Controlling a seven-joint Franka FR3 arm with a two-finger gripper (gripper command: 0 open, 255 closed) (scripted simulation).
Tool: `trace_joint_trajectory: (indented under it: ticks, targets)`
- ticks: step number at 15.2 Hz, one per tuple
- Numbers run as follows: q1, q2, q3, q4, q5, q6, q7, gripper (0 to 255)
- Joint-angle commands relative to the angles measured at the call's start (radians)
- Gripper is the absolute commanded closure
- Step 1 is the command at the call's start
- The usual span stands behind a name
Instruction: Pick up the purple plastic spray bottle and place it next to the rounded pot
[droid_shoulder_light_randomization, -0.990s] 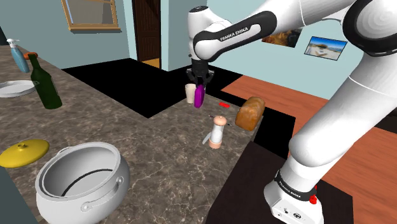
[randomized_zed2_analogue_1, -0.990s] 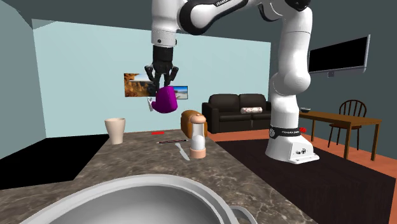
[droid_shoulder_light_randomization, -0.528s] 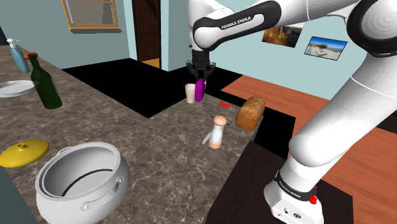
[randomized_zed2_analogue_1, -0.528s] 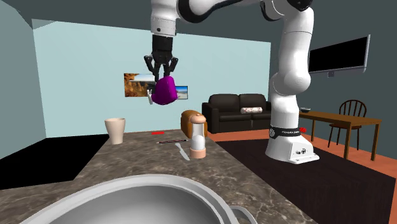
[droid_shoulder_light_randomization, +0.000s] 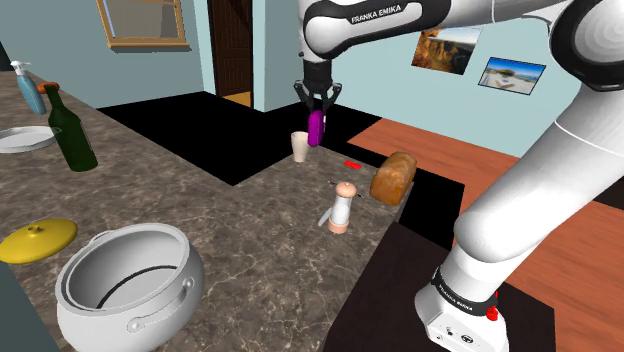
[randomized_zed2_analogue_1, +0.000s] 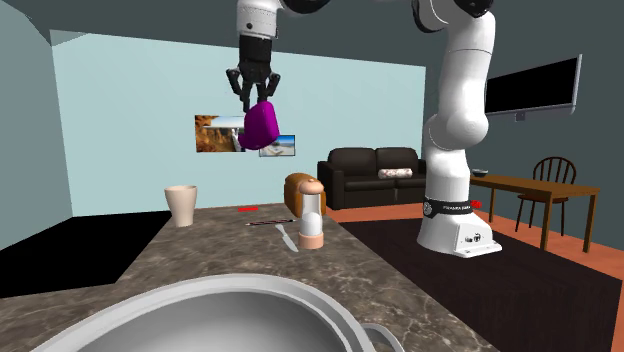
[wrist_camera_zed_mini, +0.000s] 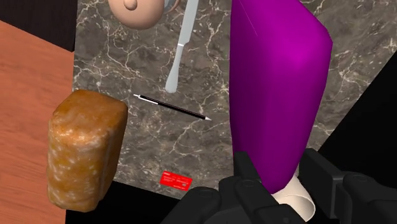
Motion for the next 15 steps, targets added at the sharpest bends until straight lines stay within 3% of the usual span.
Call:
trace_joint_trajectory:
  ticks: [1,5,15]
  targets:
    - [-0.001,0.000,-0.001,0.028,0.002,-0.026,-0.010,255]
    - [-0.001,0.000,-0.001,0.077,0.006,-0.073,-0.024,255]
    - [0.098,-0.087,0.129,0.021,0.059,-0.156,0.173,255]
